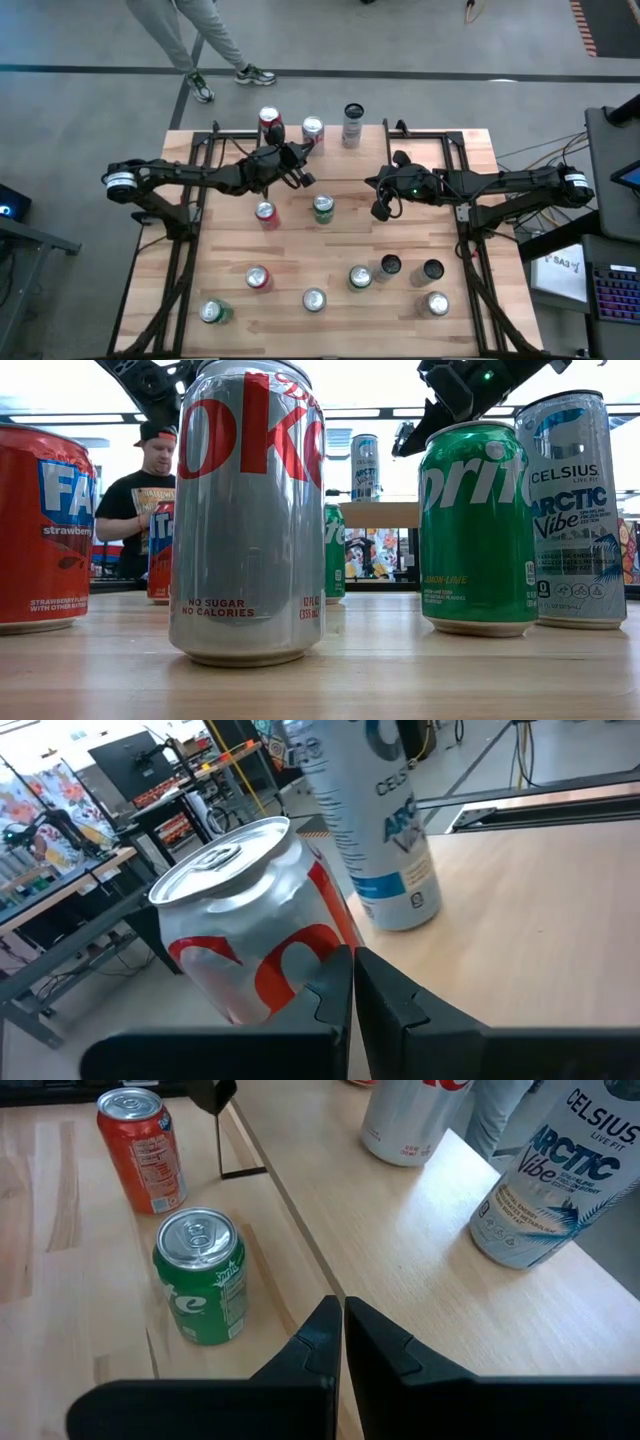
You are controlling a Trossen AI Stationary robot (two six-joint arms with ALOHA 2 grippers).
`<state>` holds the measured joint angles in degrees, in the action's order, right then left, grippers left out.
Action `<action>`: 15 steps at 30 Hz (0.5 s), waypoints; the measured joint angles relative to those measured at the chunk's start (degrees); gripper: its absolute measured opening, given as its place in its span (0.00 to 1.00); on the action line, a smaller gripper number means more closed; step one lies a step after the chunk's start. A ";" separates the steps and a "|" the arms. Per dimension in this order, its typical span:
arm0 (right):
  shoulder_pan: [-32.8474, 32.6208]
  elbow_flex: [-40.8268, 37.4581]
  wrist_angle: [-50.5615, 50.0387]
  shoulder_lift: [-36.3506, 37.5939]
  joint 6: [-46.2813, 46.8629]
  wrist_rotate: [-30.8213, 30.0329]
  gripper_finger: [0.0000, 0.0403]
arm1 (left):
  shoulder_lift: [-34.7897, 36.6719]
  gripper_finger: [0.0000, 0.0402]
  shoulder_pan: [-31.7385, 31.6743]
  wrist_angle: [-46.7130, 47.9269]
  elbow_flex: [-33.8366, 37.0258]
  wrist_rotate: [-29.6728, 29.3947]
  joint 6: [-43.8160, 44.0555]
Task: Place canned beverage on shelf
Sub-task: Put the silver soda can on the shelf
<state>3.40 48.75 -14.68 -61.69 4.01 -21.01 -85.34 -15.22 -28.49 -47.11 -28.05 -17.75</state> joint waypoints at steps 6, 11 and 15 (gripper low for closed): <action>0.00 0.00 0.00 0.00 0.00 0.01 0.02 | 0.07 0.00 0.49 0.43 0.00 0.00 0.21; 0.00 -0.01 -0.01 0.00 -0.14 0.00 0.02 | 1.22 0.00 0.85 3.31 -0.02 -1.36 0.22; 0.00 -0.01 0.00 0.00 -0.27 0.01 0.02 | 2.23 0.00 0.84 6.16 -0.02 -4.11 0.10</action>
<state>3.40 48.74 -14.68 -61.69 3.75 -20.99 -83.11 -14.37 -22.33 -47.13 -32.16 -17.65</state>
